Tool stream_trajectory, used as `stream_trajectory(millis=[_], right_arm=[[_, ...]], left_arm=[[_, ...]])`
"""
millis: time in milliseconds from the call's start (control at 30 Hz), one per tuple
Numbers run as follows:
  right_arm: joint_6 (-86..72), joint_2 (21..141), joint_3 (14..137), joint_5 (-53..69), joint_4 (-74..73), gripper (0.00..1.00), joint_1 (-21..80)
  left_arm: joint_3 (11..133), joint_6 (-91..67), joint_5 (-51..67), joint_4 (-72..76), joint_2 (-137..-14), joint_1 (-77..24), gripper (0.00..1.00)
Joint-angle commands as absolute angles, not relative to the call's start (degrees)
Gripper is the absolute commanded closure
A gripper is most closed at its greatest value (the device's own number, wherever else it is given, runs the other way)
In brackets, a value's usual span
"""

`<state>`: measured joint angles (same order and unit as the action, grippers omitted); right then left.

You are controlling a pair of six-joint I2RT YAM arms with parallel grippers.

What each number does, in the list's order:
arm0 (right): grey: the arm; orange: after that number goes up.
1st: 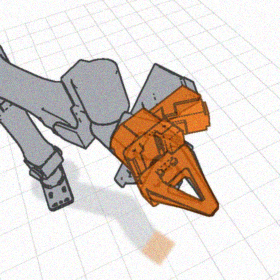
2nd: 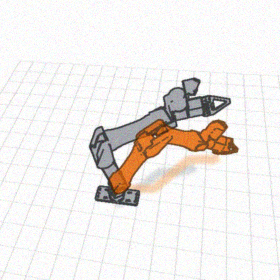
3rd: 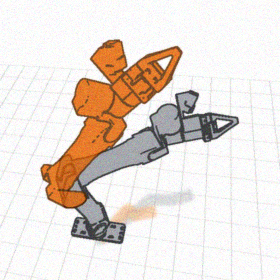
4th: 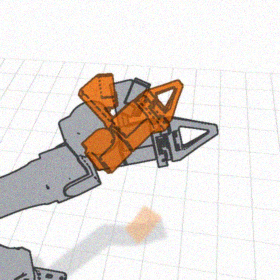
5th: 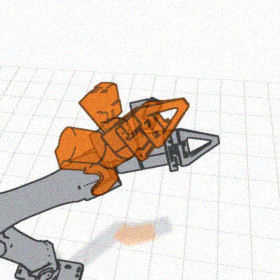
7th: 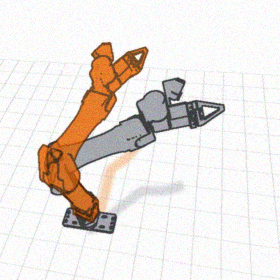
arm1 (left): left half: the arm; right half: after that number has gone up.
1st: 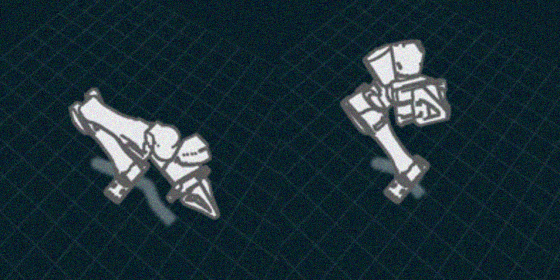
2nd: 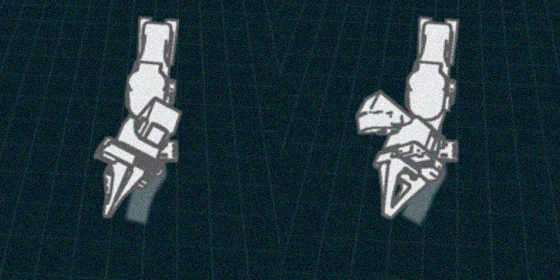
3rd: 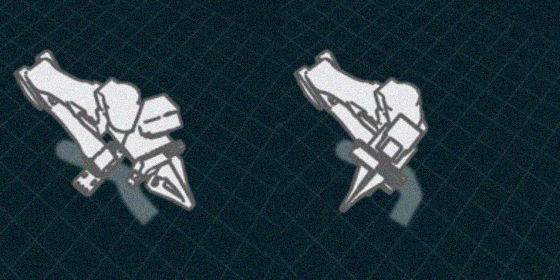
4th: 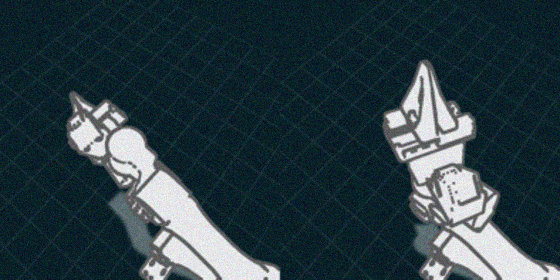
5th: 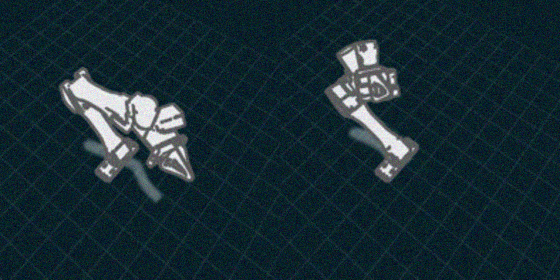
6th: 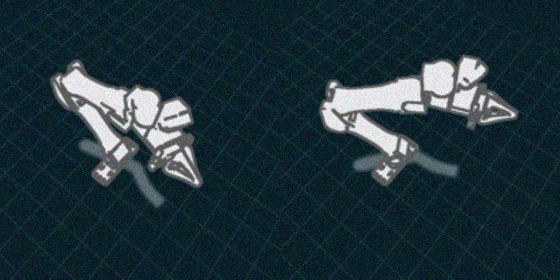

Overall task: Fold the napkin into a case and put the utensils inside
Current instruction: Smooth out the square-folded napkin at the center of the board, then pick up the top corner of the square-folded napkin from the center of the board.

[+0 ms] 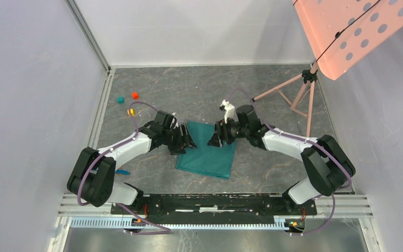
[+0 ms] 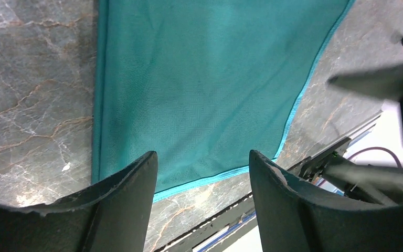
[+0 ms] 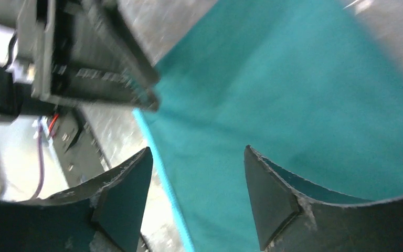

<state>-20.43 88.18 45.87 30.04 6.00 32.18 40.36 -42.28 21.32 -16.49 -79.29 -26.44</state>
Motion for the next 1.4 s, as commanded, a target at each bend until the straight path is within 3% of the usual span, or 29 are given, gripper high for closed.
stream_trajectory(millis=[0,333,600,967,1367], right_arm=[[-27.2,85.3,38.6,34.9,11.4,0.33,36.9],[-27.4,79.5,23.9,31.9,10.3,0.43,39.9],[-25.6,74.6,28.5,29.6,3.3,0.41,42.1],[-27.9,77.9,25.2,31.7,8.1,0.43,44.3],[-16.1,74.4,27.5,14.1,-10.6,0.44,41.0]], left_arm=[[39.1,-39.7,21.1,-14.8,-80.6,-26.3,0.29],[35.7,-38.7,17.5,-14.7,-82.7,-26.3,0.28],[38.5,-36.4,16.8,-21.5,-75.5,-26.4,0.24],[32.4,-38.8,14.2,-20.2,-73.9,-26.4,0.20],[23.0,-47.2,19.8,-5.8,-77.3,-30.9,0.33]])
